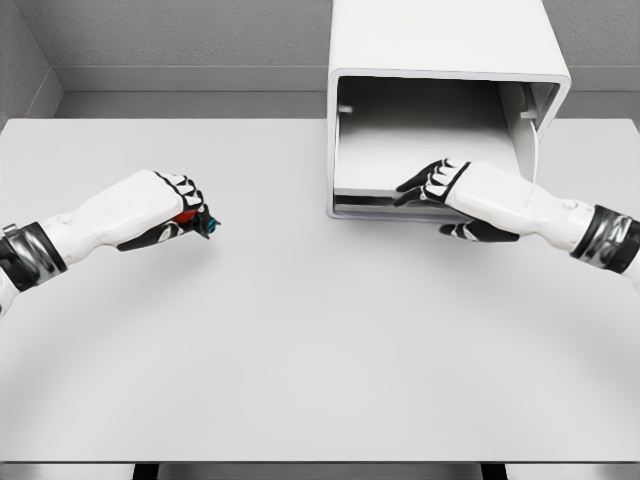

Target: Slide open multi-storey tabletop storage cabinets and put open load switch and slide close multi-storey tabletop storage cabinets

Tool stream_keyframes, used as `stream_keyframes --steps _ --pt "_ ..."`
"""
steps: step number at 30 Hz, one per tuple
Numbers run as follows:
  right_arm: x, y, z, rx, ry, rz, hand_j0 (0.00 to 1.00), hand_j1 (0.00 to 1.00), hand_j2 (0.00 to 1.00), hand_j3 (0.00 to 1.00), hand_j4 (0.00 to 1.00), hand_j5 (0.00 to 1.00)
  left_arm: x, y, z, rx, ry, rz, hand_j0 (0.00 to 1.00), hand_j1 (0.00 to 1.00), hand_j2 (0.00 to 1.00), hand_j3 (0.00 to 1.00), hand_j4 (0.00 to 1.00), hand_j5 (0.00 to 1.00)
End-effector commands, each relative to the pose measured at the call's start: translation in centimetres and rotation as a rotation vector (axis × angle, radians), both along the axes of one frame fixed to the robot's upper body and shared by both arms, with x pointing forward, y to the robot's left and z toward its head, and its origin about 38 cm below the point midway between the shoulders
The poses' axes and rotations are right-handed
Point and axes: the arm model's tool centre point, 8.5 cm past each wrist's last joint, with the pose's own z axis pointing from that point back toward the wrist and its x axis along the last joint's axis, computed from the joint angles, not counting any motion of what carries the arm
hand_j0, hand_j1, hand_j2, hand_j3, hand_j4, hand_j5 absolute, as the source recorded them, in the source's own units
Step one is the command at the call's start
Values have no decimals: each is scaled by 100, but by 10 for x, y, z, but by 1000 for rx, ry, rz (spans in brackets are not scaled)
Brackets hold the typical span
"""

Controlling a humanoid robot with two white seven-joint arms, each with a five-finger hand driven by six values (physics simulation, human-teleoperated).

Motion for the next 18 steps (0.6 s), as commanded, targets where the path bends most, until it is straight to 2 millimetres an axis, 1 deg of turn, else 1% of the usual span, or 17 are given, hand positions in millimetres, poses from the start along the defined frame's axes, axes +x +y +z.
stream_keyframes --steps 1,5,7,8,10,17,18 --pt "-2 -2 5 -2 -9 3 78 78 78 78 78 78 0 -1 3 -8 -6 -1 37 37 37 37 37 37" --pt "-6 1 10 -4 -22 18 78 78 78 78 78 78 -1 -8 7 -24 -24 -15 37 37 37 37 37 37" --pt "-7 -2 9 -13 -18 16 78 78 78 78 78 78 0 -9 10 -24 -32 -17 37 37 37 37 37 37" --pt "-7 -4 12 -8 -22 10 78 78 78 78 78 78 0 -9 11 -24 -34 -18 37 37 37 37 37 37" --pt "-17 -8 15 9 -37 4 78 78 78 78 78 78 1 -13 13 -34 -41 -22 37 37 37 37 37 37" --pt "-21 -12 19 0 -40 5 78 78 78 78 78 78 1 -19 19 -46 -61 -34 38 38 38 38 38 38" --pt "-23 -11 22 -6 -50 11 78 78 78 78 78 78 1 -19 20 -46 -64 -35 38 38 38 38 38 38"
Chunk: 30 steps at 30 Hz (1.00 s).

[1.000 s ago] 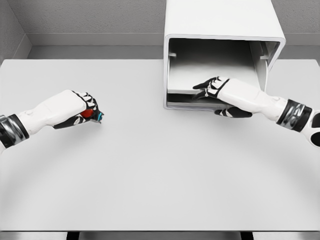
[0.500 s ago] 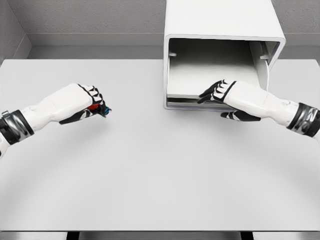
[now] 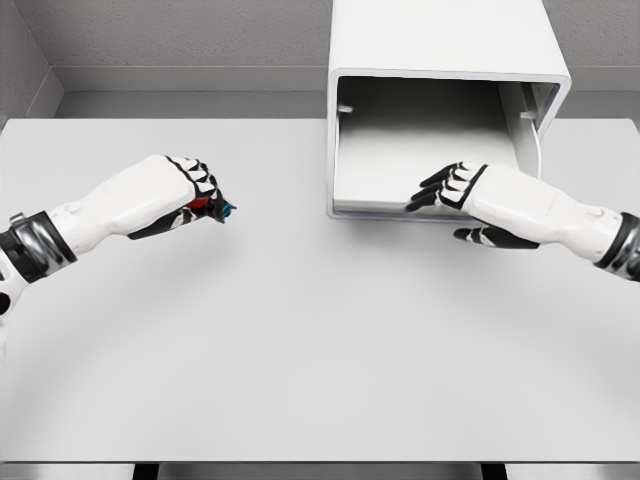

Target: Slide open multi-storey tabletop storage cabinets and put open load switch and slide close multi-storey tabletop storage cabinets

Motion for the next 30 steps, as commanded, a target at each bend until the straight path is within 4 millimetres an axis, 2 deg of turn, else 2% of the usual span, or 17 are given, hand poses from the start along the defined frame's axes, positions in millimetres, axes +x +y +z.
stream_keyframes --steps 1,3,5,15,20,24,30 --pt "-2 -2 6 -1 -7 5 78 78 78 78 78 78 -1 -1 2 -11 -5 -3 38 38 38 38 38 38" --pt "-3 -12 14 18 -18 -21 77 77 77 77 77 77 0 -5 7 -17 -18 -10 38 38 38 38 38 38" --pt "-3 -21 23 28 -28 -36 68 68 68 68 68 68 -1 -10 10 -31 -30 -19 38 38 38 38 38 38" --pt "-3 -48 56 87 -75 -88 65 65 65 65 65 65 1 -23 18 -65 -59 -41 38 38 38 38 38 38" --pt "-4 -55 64 96 -86 -101 66 66 66 66 66 66 3 -30 22 -84 -71 -52 38 38 38 38 38 38" --pt "-4 -67 69 101 -102 -138 66 66 66 66 66 66 1 -37 28 -102 -89 -64 38 38 38 38 38 38" --pt "4 -88 62 104 -80 -203 65 65 65 65 65 65 4 -48 35 -137 -109 -78 38 38 38 38 38 38"
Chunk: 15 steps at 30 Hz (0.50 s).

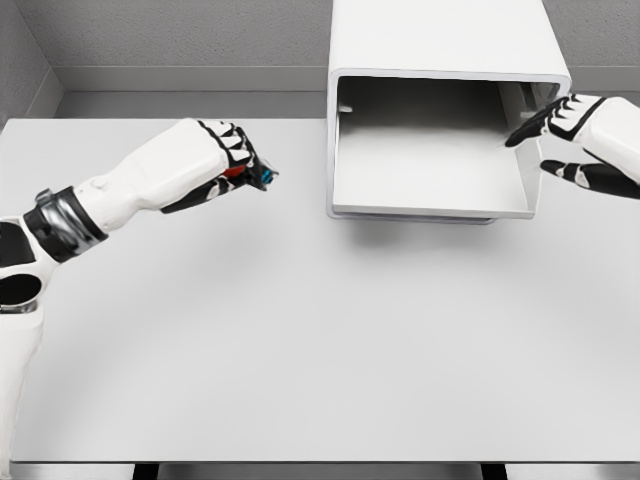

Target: Slide open multi-storey tabletop storage cabinets and put open load switch and slide close multi-storey tabletop storage cabinets

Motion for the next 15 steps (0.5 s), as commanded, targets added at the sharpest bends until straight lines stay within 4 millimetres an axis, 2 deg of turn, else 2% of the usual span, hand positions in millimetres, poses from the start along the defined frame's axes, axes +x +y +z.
stream_keyframes --steps 1,11,14,15 --pt "3 -9 0 11 7 -29 65 65 65 65 65 65 0 -4 0 -21 2 -6 38 38 38 38 38 38" --pt "6 -26 -14 12 49 -78 65 65 65 65 65 65 2 -24 7 -66 -15 -41 39 39 39 39 39 39" --pt "5 -38 -19 18 65 -114 65 65 65 65 65 65 2 -25 9 -67 -21 -43 40 40 40 40 40 40" --pt "1 -46 -15 6 62 -131 63 63 63 63 63 63 3 -27 10 -67 -22 -48 40 40 40 40 40 40"
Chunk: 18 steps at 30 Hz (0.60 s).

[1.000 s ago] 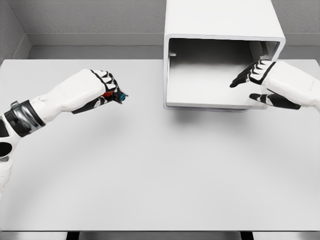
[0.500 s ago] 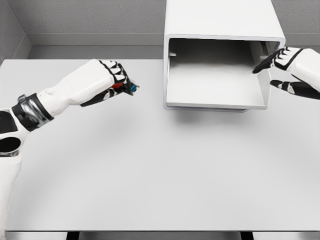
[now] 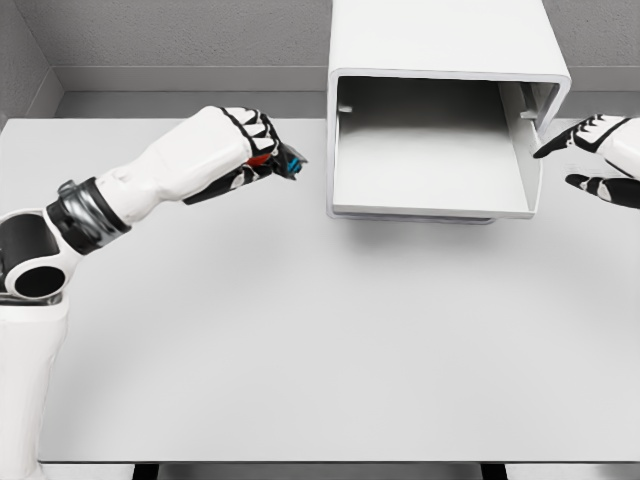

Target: Slide open multi-storey tabletop storage cabinets and put open load switch and slide close multi-storey tabletop storage cabinets

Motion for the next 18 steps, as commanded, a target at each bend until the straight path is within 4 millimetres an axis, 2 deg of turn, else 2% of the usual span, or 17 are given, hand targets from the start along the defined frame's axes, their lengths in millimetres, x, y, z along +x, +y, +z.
stream_keyframes --steps 1,13,18 --pt "0 -11 13 2 -25 -28 62 62 62 62 62 62 0 -5 1 -19 3 -9 40 40 40 40 40 40" --pt "0 -28 14 -1 -23 -74 64 64 64 64 64 64 0 -28 7 -58 -12 -56 40 40 40 40 40 40" --pt "-4 -29 1 -10 14 -79 64 64 64 64 64 64 0 -33 11 -66 -21 -68 40 40 40 40 40 40"
